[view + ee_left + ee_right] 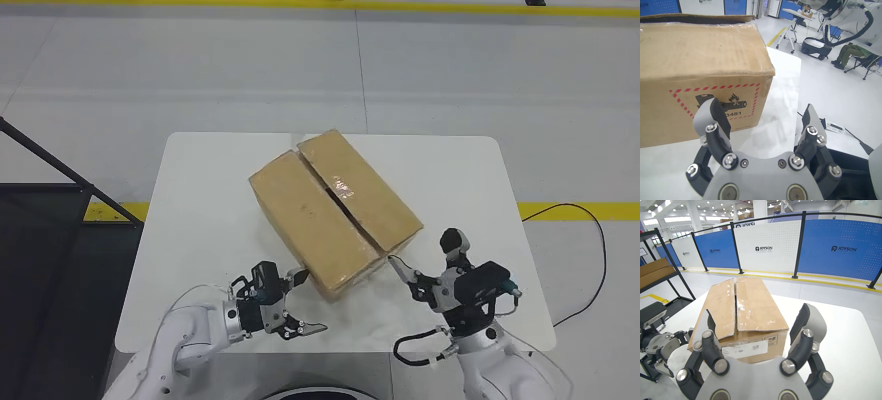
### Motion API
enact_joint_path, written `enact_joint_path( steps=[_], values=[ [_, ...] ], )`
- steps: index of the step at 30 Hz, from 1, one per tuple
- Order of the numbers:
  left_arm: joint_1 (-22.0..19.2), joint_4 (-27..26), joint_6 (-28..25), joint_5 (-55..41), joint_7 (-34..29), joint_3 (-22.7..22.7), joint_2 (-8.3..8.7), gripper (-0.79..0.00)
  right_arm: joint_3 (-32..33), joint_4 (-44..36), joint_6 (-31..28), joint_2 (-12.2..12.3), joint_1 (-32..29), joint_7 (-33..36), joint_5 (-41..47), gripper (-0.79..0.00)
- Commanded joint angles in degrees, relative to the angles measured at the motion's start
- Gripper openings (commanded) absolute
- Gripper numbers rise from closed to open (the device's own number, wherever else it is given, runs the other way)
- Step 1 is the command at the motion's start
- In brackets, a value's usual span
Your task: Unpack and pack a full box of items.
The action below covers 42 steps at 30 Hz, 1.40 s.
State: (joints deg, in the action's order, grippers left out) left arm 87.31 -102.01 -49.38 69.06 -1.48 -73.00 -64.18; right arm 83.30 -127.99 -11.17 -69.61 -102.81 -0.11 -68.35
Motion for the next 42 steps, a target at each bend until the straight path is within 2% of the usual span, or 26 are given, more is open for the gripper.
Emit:
enact_joint_path(
  steps=[1,4,16,21,25,29,36,39,42],
  values=[
    [-0.7,0.3,0.0,-0.4,-0.3,0.8,-0.05,0.0,0.5,0.3,-2.7,0.1,-0.2,0.7,4.2,0.0],
    [-1.7,0.7,-0.2,-0.9,-0.8,1.8,-0.11,0.0,1.5,0.7,-5.1,0.2,0.1,3.3,8.7,0.0],
    [-5.3,1.9,-0.8,-2.6,-2.2,5.7,-0.36,0.0,1.2,0.8,-4.9,0.2,0.3,3.7,9.0,0.0],
    [-5.4,1.7,-0.7,-2.9,-1.3,5.0,-0.14,0.0,1.0,1.5,-4.5,0.2,1.4,10.3,16.0,0.0],
    [-3.7,0.4,-1.7,-2.6,0.2,2.2,0.5,0.0,2.7,1.4,-1.8,0.3,2.1,18.3,28.2,0.0],
    [-0.3,-2.0,-3.2,-2.3,2.8,-2.8,1.42,0.0,5.2,0.7,1.1,0.5,2.8,24.5,37.5,0.0],
    [5.6,-4.9,-2.0,-4.4,8.4,-13.3,2.61,0.0,5.2,0.7,1.1,0.5,2.8,24.5,37.5,0.0],
    [6.8,-4.3,-0.2,-6.6,10.1,-16.7,2.79,0.0,4.5,1.2,1.2,0.4,3.1,24.7,38.4,0.0],
    [7.2,-3.5,2.4,-8.7,11.1,-18.8,2.81,0.0,3.6,2.7,2.9,0.4,4.7,26.7,43.3,0.0]
  ],
)
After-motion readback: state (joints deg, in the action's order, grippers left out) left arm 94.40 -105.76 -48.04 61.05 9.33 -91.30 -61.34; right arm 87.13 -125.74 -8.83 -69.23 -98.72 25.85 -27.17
